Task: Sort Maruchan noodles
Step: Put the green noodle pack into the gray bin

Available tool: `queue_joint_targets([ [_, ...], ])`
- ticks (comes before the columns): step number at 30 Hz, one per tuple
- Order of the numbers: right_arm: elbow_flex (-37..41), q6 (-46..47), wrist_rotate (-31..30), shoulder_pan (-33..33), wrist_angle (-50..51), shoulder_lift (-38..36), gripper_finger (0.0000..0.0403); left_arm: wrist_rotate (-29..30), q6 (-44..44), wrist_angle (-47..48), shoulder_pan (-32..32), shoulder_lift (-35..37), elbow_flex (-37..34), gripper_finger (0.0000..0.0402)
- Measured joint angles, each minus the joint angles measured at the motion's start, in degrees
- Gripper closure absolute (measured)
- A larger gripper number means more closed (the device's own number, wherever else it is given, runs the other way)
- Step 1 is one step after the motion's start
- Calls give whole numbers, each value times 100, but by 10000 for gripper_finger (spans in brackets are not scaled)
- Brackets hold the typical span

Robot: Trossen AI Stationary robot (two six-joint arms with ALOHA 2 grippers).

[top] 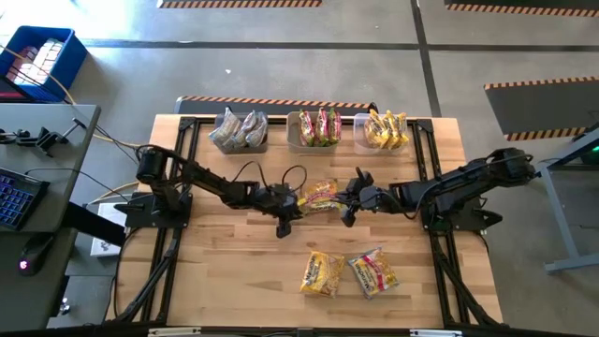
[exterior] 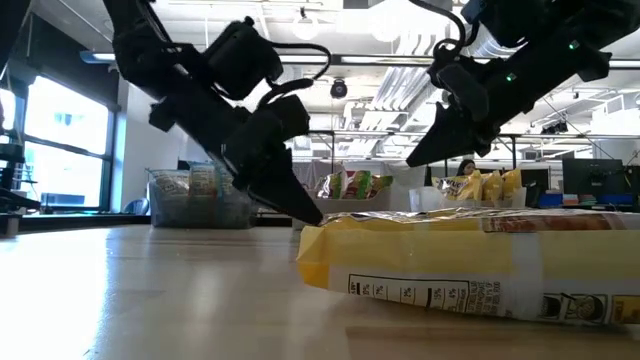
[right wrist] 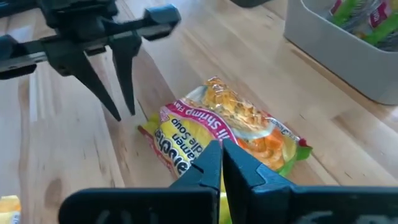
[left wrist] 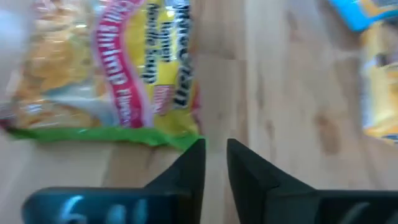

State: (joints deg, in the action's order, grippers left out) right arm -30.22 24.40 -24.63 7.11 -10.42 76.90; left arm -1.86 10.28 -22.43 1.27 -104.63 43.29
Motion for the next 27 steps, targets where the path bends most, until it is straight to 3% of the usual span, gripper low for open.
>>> queue_joint_targets([
  [5, -2, -135, -30, -81, -10, 0, 403, 1135, 12, 218, 283, 40, 0, 305],
  [8, -2, -133, -28, -114, -10, 0, 403, 1440, 189, 201, 342, 40, 0, 285],
  [13, -2, -135, -32, -114, -15, 0, 403, 1452, 678, 205, 276, 40, 0, 261],
  [27, -2, -136, -172, -114, -19, 0, 403, 1403, 970, 62, 84, 40, 0, 233],
])
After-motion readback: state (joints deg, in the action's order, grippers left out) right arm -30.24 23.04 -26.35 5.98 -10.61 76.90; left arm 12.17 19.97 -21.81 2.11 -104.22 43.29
